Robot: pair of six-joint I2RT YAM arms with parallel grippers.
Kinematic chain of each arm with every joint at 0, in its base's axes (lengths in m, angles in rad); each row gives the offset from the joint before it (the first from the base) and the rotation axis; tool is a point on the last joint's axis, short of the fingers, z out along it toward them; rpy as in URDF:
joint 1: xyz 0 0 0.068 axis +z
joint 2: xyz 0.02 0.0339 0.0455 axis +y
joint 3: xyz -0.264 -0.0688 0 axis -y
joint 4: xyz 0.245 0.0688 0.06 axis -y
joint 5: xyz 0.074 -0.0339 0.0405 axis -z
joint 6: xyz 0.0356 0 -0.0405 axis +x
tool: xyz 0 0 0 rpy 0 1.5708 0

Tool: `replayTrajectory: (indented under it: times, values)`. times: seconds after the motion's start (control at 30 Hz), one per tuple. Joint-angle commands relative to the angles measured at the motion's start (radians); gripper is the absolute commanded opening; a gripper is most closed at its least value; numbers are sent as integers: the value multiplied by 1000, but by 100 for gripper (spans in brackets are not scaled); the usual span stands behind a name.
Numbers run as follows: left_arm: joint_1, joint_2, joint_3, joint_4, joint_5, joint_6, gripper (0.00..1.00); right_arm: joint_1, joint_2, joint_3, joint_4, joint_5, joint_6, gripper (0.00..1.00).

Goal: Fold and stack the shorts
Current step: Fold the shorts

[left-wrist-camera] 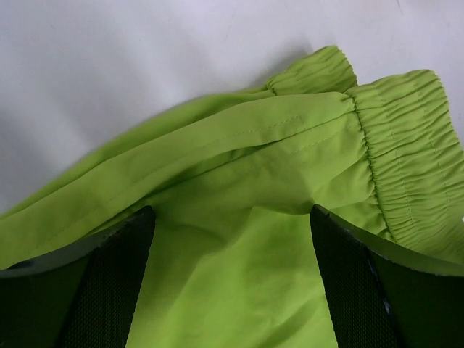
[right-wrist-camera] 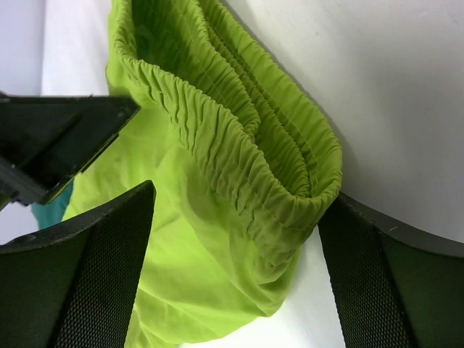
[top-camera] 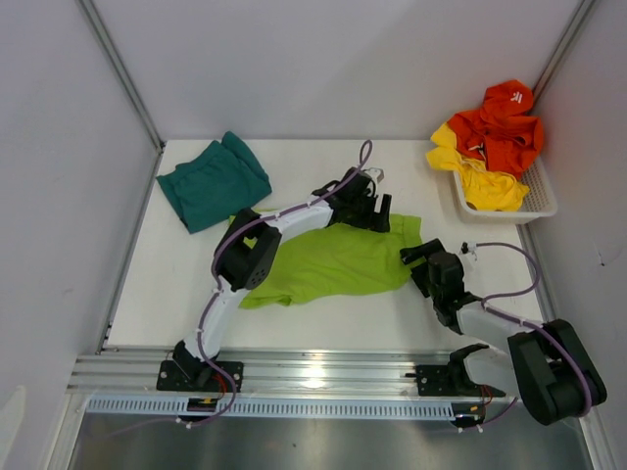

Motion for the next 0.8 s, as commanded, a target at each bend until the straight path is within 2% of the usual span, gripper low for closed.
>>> replayTrajectory:
  times: [0.0,0.1,0.4,0.53,0.67,0.77]
  values:
    - [-19,51,151,-100,9,43,90,-9,48,-38,95,-23,41,91]
    - [-20,121,225,-198,-3,59,89,-12,94,-53,179,-35,64,92]
    - [-20,132,190,-208,-37,83,89,-10,234,-75,371,-6,161,89]
    - [-22,132,174,-202,-34,100,89,-6,290,-33,378,14,160,87]
    - [-25,138,167,-200,-38,111,89,2,372,70,278,-58,127,85]
    - [-26,134,158,-203,-47,118,89,-1,375,41,317,-17,179,87]
